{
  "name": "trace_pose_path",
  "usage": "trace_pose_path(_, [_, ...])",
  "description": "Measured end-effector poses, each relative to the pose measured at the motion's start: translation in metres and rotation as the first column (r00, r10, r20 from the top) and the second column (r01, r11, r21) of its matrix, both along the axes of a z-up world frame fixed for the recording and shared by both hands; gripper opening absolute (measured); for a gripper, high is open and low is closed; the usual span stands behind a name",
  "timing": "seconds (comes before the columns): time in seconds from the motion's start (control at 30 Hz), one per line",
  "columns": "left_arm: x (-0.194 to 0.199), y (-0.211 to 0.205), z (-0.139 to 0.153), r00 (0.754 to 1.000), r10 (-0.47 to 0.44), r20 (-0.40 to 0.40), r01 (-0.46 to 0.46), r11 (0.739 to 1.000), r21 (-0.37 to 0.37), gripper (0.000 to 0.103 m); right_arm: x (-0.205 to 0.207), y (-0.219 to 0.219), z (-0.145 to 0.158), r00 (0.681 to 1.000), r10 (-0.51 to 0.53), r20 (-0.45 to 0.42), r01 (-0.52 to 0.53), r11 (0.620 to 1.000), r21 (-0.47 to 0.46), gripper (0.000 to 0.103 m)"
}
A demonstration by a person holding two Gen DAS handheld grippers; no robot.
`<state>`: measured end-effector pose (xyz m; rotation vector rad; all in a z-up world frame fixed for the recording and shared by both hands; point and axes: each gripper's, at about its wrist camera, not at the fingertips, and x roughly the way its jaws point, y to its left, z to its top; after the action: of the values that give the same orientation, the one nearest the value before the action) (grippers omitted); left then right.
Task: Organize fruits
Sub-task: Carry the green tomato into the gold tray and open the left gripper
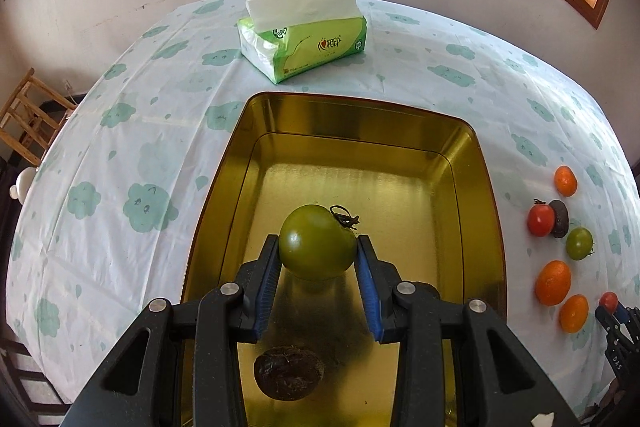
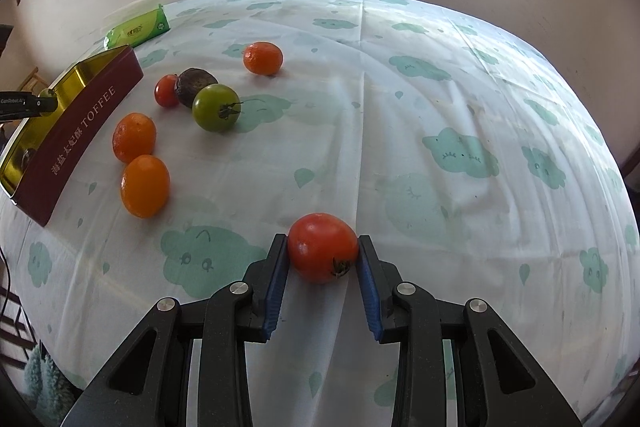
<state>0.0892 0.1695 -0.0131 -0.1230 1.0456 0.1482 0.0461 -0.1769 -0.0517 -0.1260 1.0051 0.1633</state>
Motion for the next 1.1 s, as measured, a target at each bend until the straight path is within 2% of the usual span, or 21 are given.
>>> trace_pose_path(0.77, [0.006,0.004,-0.029,0.997,0.0,-0.076,0.0,1.0,0.004,0.034,0.002,0.001,0.0,1.0,-0.006,-0.008,0.006,1.0,-0.005,0.035])
trace_pose_path(1.1, [0.007,0.005,-0.031,0.997,-0.004,-0.075,0.005,1.0,0.014,0.035,0.002,0.002,0.0,1.0,-0.01,-0.008,0.01,1.0,-0.007,0.035])
